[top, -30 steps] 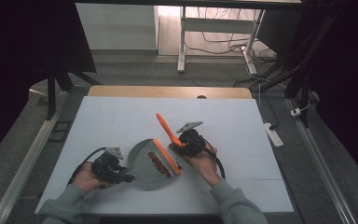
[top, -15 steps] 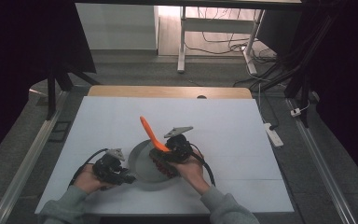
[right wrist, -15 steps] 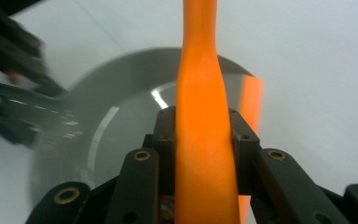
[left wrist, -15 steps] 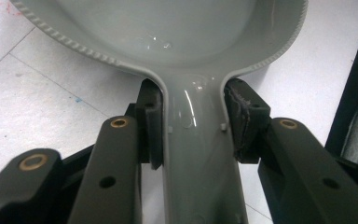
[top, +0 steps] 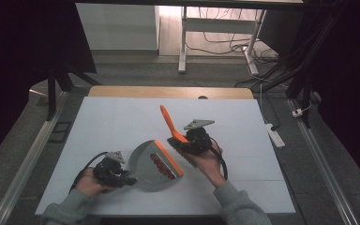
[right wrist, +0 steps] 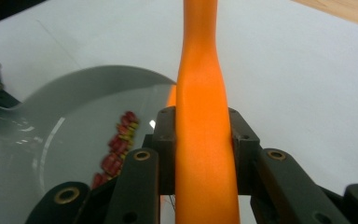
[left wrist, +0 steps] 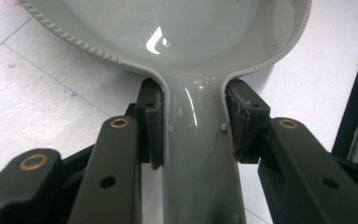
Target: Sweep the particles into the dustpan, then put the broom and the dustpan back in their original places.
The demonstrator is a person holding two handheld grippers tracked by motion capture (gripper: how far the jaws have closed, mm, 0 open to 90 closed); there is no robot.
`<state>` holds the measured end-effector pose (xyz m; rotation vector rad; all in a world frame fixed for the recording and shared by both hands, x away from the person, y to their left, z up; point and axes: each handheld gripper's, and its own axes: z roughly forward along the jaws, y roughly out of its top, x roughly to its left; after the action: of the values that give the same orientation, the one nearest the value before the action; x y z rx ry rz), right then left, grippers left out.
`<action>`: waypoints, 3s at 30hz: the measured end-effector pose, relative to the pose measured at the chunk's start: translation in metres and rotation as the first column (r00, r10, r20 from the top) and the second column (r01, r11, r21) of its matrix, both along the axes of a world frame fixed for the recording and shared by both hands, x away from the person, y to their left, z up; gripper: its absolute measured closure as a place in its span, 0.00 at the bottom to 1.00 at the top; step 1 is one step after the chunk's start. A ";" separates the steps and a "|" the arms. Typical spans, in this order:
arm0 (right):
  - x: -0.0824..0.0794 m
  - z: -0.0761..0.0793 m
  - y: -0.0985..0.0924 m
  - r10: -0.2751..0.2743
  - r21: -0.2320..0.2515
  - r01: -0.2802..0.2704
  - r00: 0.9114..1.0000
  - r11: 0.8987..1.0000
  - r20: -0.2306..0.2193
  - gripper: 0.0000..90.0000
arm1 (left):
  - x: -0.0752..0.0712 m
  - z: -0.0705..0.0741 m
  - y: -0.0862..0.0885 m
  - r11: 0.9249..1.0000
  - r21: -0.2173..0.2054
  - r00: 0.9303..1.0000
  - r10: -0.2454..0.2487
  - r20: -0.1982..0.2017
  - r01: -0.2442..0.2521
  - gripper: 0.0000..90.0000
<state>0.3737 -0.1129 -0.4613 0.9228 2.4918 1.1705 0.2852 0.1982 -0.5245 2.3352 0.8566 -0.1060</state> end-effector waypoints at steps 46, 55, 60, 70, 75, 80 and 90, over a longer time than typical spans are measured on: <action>-0.009 0.016 -0.070 0.029 -0.007 -0.029 0.998 1.000 0.061 0.78 | -0.006 0.014 0.021 0.965 -0.151 0.969 0.228 0.093 -0.212 0.69; -0.011 0.020 -0.077 0.018 0.000 -0.018 0.997 1.000 0.072 0.78 | -0.008 0.016 0.025 0.957 -0.160 0.960 0.261 0.098 -0.243 0.69; -0.013 0.019 -0.077 0.023 -0.001 -0.023 0.997 1.000 0.070 0.78 | -0.009 0.016 0.026 0.948 -0.168 0.953 0.289 0.093 -0.271 0.69; -0.021 0.016 -0.088 0.010 0.004 -0.010 0.999 1.000 0.047 0.78 | -0.014 0.017 0.030 0.921 -0.182 0.927 0.365 0.088 -0.346 0.69; -0.025 0.012 -0.095 0.004 0.014 -0.004 0.999 1.000 0.032 0.78 | -0.016 0.018 0.032 0.905 -0.194 0.911 0.401 0.092 -0.379 0.69; -0.025 0.009 -0.102 0.008 0.029 -0.008 1.000 1.000 0.016 0.78 | -0.014 0.018 0.032 0.895 -0.192 0.900 0.425 0.095 -0.403 0.69; -0.022 0.005 -0.105 0.019 0.048 -0.018 1.000 0.999 -0.013 0.78 | -0.015 0.017 0.036 0.843 -0.174 0.843 0.529 0.099 -0.509 0.69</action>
<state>0.3522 -0.2178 -0.4562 0.9245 2.4987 1.2385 0.2701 0.2337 -0.5079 1.8755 1.3313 0.2242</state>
